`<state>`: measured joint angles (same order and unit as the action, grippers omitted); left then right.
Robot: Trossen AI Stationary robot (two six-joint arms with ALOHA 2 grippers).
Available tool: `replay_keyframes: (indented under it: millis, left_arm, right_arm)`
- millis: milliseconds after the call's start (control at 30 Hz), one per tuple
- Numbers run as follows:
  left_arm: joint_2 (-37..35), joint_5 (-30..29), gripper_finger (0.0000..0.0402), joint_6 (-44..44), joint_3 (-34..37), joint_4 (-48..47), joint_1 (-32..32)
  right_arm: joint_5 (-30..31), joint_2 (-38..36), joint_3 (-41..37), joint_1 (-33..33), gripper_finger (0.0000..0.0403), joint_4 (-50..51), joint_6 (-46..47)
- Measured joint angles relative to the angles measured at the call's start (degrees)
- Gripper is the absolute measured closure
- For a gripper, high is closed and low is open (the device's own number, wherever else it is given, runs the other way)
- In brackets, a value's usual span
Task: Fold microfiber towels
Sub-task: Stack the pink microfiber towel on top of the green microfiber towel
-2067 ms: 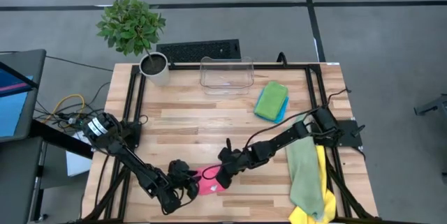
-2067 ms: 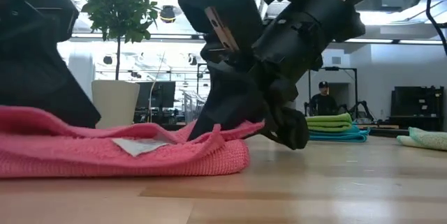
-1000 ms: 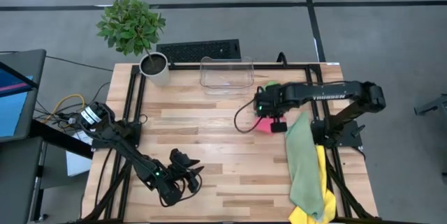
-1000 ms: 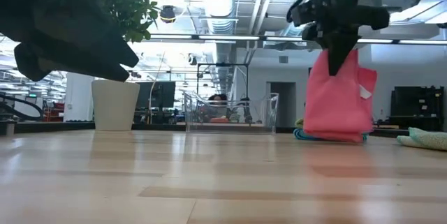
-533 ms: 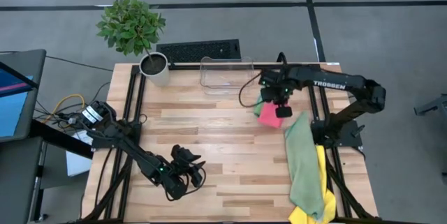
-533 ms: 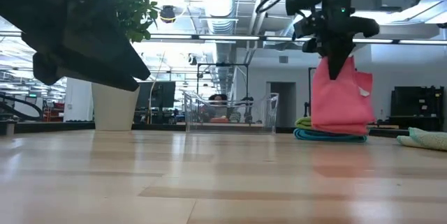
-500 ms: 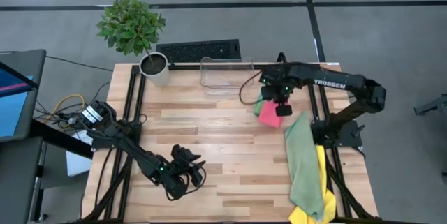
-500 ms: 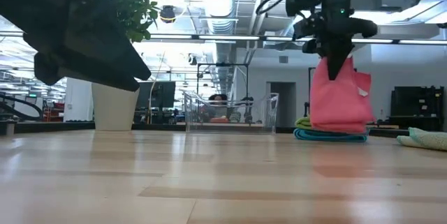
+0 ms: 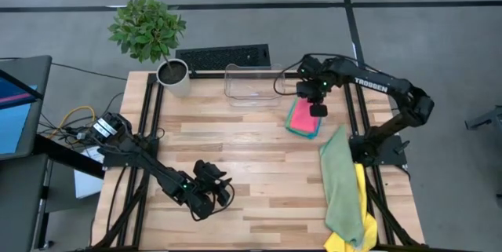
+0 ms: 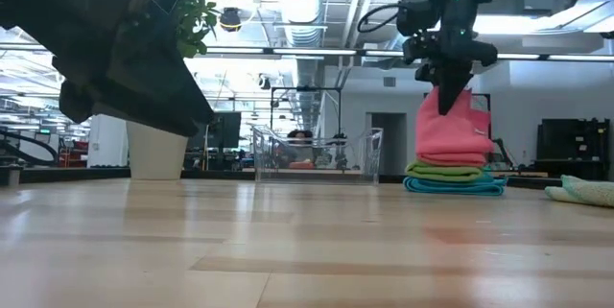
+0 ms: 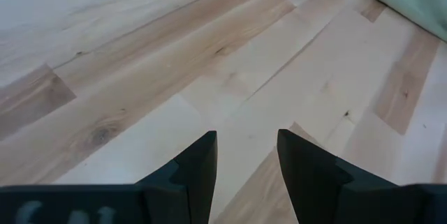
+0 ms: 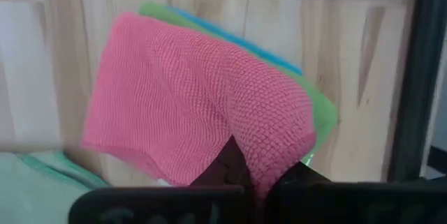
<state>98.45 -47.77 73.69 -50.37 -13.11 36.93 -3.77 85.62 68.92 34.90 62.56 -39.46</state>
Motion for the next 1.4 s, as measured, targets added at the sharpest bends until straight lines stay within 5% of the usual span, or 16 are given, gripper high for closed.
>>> replay_keyframes:
  millis: [300, 500, 767, 1267, 1400]
  left_arm:
    - [0.0, 0.03, 0.0258, -0.2, 0.0, -0.45, -0.38]
    - [0.0, 0.53, 0.0258, -0.29, 0.0, -0.48, -0.36]
    - [0.0, 0.49, 0.0258, -1.06, 0.0, -0.7, -0.44]
    - [0.0, 0.48, 0.0258, -1.51, 0.0, -0.26, -0.44]
    - [0.0, 0.46, 0.0258, -1.5, 0.0, -0.04, -0.44]
  right_arm:
    - [0.15, 6.41, -3.05, 0.13, 0.038, -1.69, 0.4]
    - [7.92, 9.7, -3.19, 0.13, 0.0369, -5.04, 0.42]
    - [10.72, 9.91, -3.19, 0.59, 0.0342, -8.19, 2.73]
    - [14.61, 3.67, -3.14, 2.15, 0.0168, -7.75, 7.79]
    - [4.34, -2.12, -3.71, 3.68, 0.0155, -11.09, 15.89]
